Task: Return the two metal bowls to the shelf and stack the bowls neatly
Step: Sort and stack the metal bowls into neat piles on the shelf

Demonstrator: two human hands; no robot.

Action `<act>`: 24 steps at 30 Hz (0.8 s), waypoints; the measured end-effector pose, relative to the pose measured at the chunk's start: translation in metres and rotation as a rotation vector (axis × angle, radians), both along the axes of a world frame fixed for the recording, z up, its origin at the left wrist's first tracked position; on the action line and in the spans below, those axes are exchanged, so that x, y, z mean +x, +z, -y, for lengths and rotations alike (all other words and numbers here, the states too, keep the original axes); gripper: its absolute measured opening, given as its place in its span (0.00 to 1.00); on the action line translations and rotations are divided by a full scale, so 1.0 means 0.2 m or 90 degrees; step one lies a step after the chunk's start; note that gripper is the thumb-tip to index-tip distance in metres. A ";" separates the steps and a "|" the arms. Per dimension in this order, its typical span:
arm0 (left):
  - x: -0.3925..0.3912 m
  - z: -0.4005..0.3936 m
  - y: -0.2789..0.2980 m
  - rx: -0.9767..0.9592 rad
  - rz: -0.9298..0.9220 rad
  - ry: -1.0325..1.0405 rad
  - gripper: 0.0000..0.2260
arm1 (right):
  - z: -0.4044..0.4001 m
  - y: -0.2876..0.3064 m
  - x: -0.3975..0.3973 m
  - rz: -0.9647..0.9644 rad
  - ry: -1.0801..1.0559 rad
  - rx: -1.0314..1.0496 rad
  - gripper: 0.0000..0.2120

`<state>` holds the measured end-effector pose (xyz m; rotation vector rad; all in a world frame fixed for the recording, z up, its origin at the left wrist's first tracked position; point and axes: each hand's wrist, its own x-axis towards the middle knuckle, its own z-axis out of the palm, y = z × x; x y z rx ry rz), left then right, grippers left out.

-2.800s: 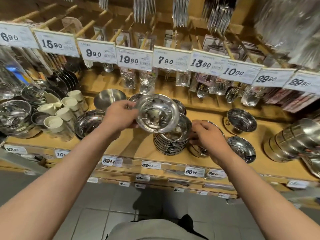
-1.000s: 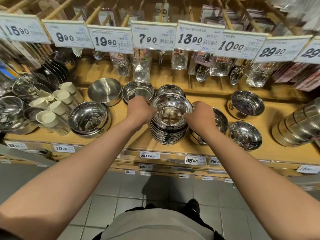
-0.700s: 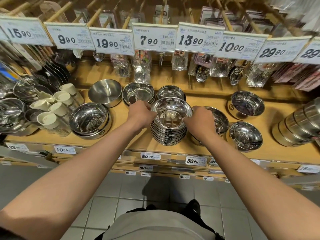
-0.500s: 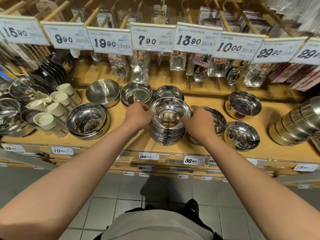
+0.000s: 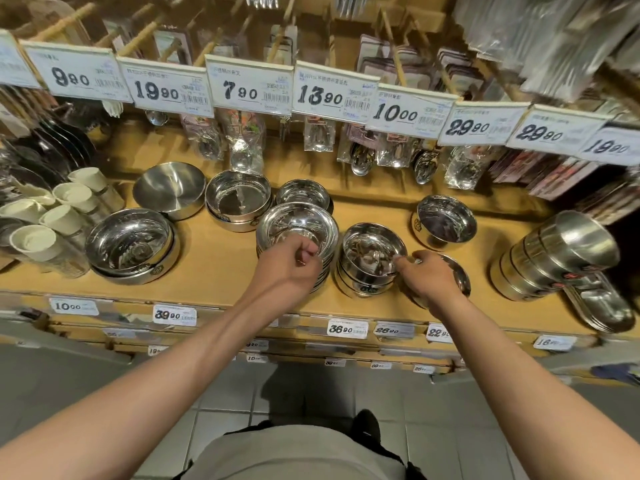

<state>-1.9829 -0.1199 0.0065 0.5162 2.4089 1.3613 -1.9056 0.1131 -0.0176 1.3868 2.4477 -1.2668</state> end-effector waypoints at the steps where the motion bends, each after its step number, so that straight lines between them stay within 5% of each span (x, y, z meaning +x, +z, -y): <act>1: 0.00 -0.02 0.00 -0.009 -0.005 0.007 0.05 | -0.02 -0.02 -0.02 -0.008 -0.001 -0.050 0.25; 5: 0.02 -0.08 0.01 -0.013 0.016 0.094 0.05 | -0.07 -0.08 -0.07 -0.038 0.033 -0.117 0.08; 15: 0.24 -0.27 -0.01 -0.068 0.155 0.159 0.07 | -0.22 -0.04 -0.03 -0.079 0.255 0.068 0.11; 24: 0.35 -0.37 -0.04 0.016 0.206 0.235 0.07 | -0.47 0.10 -0.02 -0.197 0.180 -0.195 0.05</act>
